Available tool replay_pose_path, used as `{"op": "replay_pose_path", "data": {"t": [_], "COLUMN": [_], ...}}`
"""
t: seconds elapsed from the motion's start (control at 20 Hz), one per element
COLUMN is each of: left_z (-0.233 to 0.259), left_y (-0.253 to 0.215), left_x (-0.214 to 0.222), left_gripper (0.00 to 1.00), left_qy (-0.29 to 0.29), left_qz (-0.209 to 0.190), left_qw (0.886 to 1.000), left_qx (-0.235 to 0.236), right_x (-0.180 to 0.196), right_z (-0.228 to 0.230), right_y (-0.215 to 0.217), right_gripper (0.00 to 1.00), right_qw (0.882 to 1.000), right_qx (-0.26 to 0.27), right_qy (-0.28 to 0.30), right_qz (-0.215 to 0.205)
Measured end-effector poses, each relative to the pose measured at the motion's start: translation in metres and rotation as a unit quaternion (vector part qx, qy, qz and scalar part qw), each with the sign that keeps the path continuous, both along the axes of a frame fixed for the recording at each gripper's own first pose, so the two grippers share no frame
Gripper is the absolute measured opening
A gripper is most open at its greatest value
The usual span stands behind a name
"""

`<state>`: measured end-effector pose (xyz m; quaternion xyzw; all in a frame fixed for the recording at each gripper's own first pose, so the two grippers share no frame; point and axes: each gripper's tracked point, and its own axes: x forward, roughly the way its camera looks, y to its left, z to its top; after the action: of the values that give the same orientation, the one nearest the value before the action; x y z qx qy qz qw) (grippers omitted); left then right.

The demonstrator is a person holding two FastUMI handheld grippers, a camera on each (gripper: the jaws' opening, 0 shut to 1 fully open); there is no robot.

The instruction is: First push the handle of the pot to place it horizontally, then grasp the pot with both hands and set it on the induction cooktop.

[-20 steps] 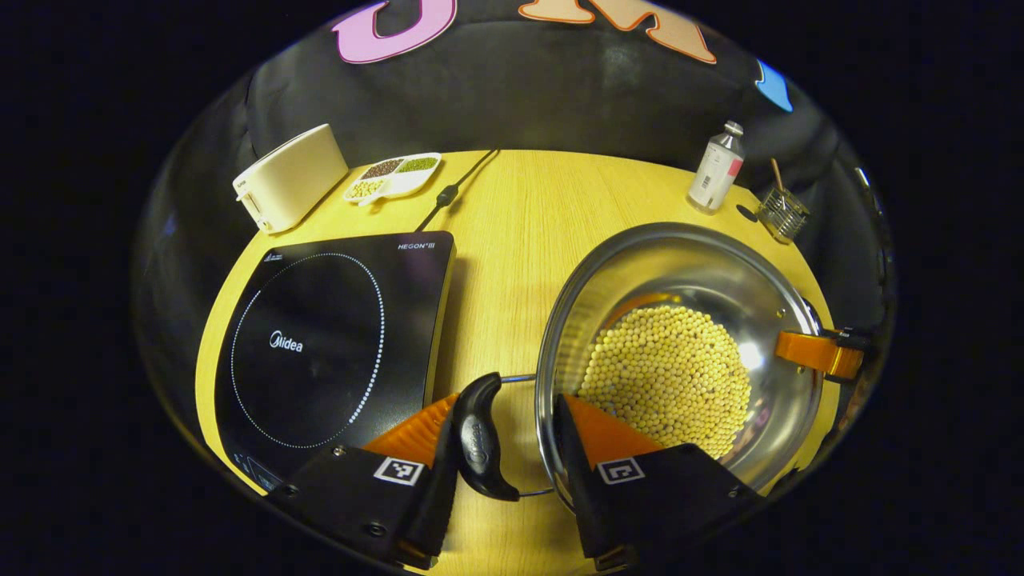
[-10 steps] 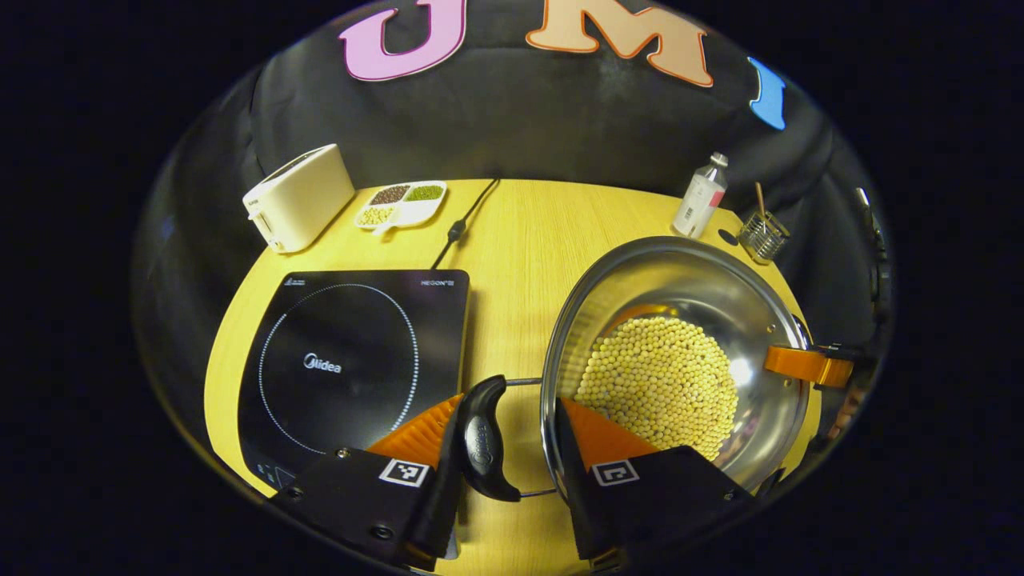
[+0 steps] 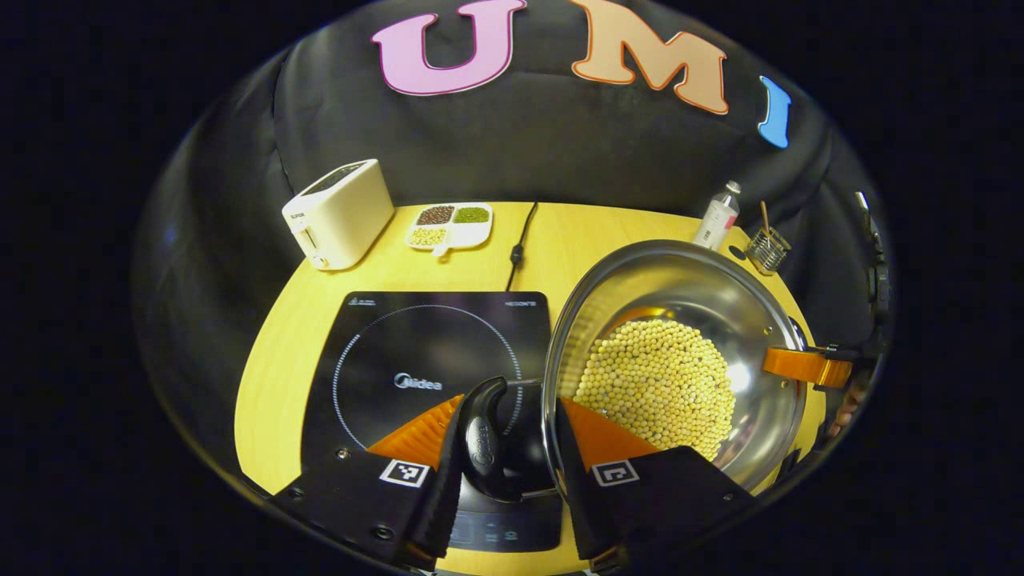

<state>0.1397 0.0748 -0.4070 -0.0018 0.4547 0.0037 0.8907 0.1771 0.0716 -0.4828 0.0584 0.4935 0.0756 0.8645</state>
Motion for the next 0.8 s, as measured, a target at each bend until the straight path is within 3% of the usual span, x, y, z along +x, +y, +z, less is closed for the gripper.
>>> {"op": "replay_pose_path", "data": {"t": [0.1,0.15,0.2,0.35,0.4,0.45,0.55,0.6,0.8], "left_z": [-0.002,-0.005,-0.008,-0.015,-0.016,-0.019,-0.027,-0.030,-0.032], "left_y": [0.024,0.037,0.050,0.088,0.102,0.116,0.144,0.154,0.183], "left_x": [0.004,0.007,0.009,0.019,0.024,0.029,0.034,0.036,0.045], "left_gripper": [0.59,0.59,0.60,0.59,0.59,0.59,0.59,0.60,0.60], "left_qy": [-0.003,0.000,0.005,0.016,0.014,0.012,0.023,0.026,0.006], "left_qz": [-0.009,-0.014,-0.018,-0.043,-0.052,-0.061,-0.076,-0.079,-0.086], "left_qw": [1.000,1.000,1.000,0.998,0.998,0.997,0.996,0.996,0.995], "left_qx": [-0.005,-0.010,-0.017,-0.033,-0.034,-0.034,-0.035,-0.038,-0.042], "right_x": [-0.001,-0.002,-0.005,-0.012,-0.014,-0.015,-0.021,-0.024,-0.024], "right_z": [-0.001,-0.003,-0.003,-0.005,-0.007,-0.011,-0.018,-0.019,-0.023], "right_y": [0.024,0.036,0.049,0.090,0.105,0.120,0.147,0.159,0.196], "right_gripper": [0.45,0.41,0.45,0.45,0.40,0.45,0.41,0.45,0.45], "right_qw": [1.000,1.000,1.000,0.999,0.998,0.998,0.997,0.996,0.995], "right_qx": [-0.003,-0.008,-0.013,-0.032,-0.035,-0.036,-0.044,-0.049,-0.054], "right_qy": [0.000,0.002,0.004,0.012,0.014,0.016,0.027,0.029,0.031], "right_qz": [-0.005,-0.009,-0.015,-0.035,-0.041,-0.049,-0.064,-0.067,-0.074]}}
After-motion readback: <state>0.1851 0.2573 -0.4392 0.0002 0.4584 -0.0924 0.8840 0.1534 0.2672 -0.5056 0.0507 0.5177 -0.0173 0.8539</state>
